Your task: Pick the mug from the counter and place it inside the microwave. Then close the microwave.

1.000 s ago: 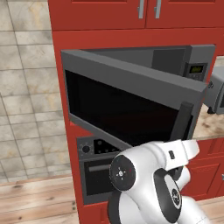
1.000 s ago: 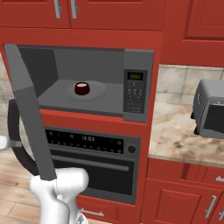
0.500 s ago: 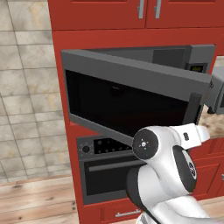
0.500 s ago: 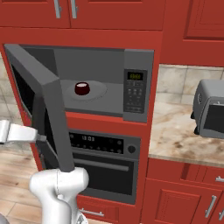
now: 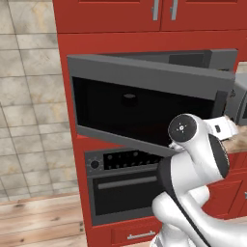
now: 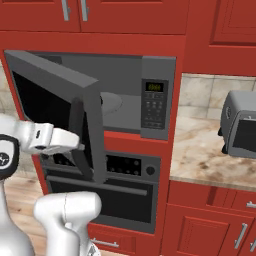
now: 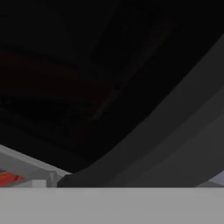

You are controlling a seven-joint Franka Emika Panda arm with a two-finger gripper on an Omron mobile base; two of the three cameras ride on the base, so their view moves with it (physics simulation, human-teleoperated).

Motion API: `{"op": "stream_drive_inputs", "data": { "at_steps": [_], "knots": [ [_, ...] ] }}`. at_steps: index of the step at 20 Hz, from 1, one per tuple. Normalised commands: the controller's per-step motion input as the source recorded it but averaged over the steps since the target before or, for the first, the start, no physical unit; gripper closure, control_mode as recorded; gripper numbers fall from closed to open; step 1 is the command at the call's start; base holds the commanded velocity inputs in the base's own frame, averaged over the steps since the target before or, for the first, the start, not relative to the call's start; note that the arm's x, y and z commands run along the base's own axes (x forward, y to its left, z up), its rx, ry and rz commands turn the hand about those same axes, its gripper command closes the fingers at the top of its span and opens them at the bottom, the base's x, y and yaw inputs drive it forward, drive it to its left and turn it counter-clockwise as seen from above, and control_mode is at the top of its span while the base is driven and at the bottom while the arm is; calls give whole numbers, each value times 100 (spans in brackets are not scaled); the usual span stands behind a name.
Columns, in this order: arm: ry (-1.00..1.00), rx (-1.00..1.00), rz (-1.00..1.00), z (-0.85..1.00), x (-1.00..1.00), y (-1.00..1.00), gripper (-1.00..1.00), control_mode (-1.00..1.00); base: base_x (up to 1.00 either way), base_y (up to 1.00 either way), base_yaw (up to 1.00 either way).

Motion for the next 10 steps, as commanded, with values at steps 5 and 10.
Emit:
{"op": "stream_drive_inputs", "data": {
  "at_steps": [5, 10],
  "knots": [
    [-4, 2, 9, 3, 65, -36, -100, -100, 0, 0, 0],
    [-9, 3, 9, 0, 71, -37, -100, -100, 0, 0, 0]
  ]
}}
